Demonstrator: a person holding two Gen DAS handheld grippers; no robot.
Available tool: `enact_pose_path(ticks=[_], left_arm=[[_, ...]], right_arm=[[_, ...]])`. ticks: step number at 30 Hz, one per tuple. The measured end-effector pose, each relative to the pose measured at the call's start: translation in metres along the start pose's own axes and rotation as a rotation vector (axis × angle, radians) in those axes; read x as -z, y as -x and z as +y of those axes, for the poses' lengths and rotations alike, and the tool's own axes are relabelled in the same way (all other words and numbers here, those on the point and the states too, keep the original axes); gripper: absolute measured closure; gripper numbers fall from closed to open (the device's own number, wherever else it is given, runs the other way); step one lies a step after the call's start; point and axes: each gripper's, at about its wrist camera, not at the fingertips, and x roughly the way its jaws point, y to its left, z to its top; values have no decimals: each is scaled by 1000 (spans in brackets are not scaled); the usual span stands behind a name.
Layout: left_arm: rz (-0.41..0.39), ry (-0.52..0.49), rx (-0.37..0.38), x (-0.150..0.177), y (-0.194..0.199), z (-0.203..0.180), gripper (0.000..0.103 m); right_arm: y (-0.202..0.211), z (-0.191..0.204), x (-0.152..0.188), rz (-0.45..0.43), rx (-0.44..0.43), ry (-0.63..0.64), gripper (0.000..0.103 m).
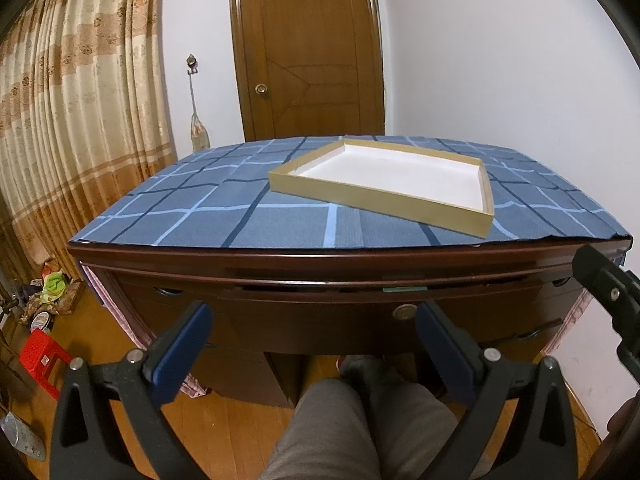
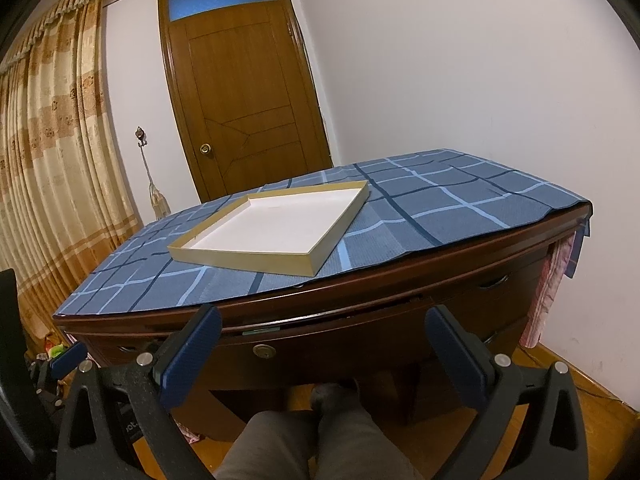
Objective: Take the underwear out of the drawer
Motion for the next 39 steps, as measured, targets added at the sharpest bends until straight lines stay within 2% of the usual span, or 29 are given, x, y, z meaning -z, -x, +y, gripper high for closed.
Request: enact_pose_path(ticks=[6, 16, 27, 33, 36, 39], left_arm=[[20, 2, -1, 3, -11, 1, 0], [74, 11, -6, 5, -41, 5, 0], [101, 15, -5, 7, -57, 10, 0], [115, 12, 21, 10, -71, 16, 0], [115, 13, 8, 12, -77, 18, 0], [142, 29, 36, 15, -87, 22, 0]], right_arm=[[-4, -6, -1, -19, -9, 3, 0], [-34, -15, 4, 42, -23, -19, 0], [-47, -8, 7, 35, -34, 21, 0], [-65, -5, 14, 75, -58, 52, 0], [-77, -7, 23, 113, -71, 69, 0], [-89, -10, 31, 153, -86, 67, 0]])
